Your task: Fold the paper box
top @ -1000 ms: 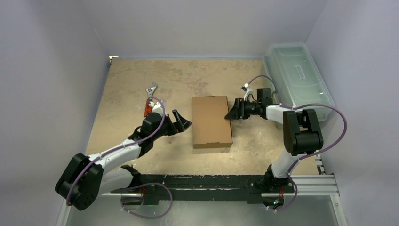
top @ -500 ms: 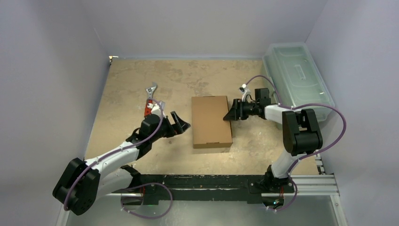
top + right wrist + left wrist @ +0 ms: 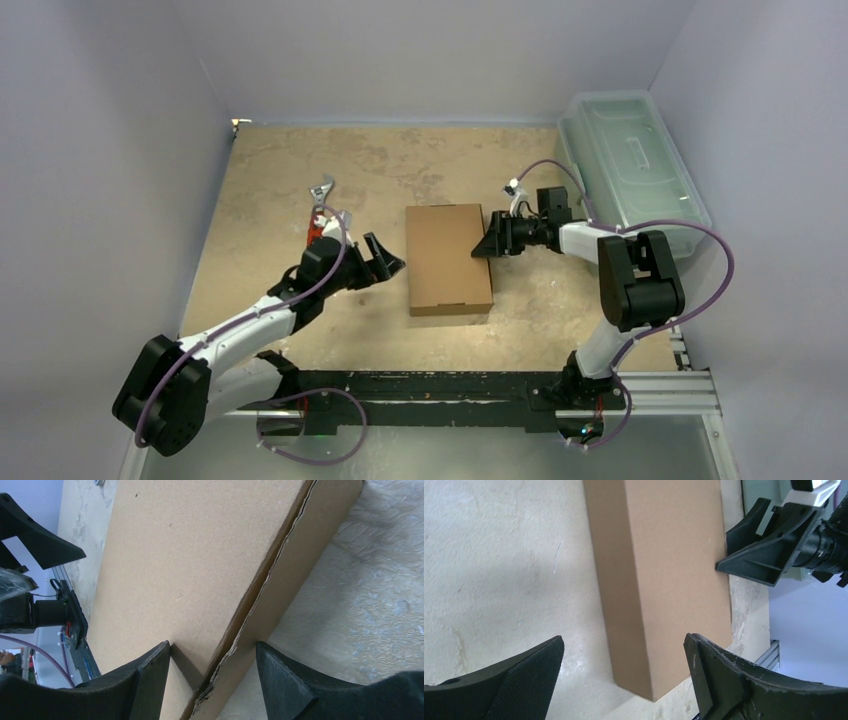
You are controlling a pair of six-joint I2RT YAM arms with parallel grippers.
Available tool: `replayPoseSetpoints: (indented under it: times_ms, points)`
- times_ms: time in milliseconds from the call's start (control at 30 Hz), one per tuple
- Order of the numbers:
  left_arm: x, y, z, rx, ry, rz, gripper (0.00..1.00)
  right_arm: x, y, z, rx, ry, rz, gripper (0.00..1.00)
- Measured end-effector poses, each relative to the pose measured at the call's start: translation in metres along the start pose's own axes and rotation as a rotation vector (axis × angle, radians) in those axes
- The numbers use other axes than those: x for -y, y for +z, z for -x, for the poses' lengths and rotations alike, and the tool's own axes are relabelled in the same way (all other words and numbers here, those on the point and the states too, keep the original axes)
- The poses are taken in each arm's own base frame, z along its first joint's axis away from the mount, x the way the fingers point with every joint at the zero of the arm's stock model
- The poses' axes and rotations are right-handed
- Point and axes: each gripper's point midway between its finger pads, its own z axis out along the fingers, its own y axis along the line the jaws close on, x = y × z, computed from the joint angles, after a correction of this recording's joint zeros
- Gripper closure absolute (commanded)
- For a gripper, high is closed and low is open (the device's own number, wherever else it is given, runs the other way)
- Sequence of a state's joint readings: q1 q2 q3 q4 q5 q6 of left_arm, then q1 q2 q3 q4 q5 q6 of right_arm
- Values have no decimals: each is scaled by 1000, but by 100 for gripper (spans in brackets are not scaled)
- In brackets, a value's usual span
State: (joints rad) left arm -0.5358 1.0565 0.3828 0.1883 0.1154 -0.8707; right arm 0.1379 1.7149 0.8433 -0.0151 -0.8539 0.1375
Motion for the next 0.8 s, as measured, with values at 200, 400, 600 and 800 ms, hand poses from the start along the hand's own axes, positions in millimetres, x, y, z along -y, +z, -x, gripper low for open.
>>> replayPoseSetpoints:
  times_ms: [200,400,600,800]
  points:
    - [15,3,13,17,4,-24,10,-4,2,-1,-10,-5,8,35]
    - [30,-1,13,8,-3,-97,7,-5,2,-2,-17,-4,9,35]
    - [49,-7,20,28,3,-179,8,-5,1,-2,-20,-13,10,35]
    - [39,-5,8,-16,-3,-159,9,-8,3,-2,-29,-22,15,36]
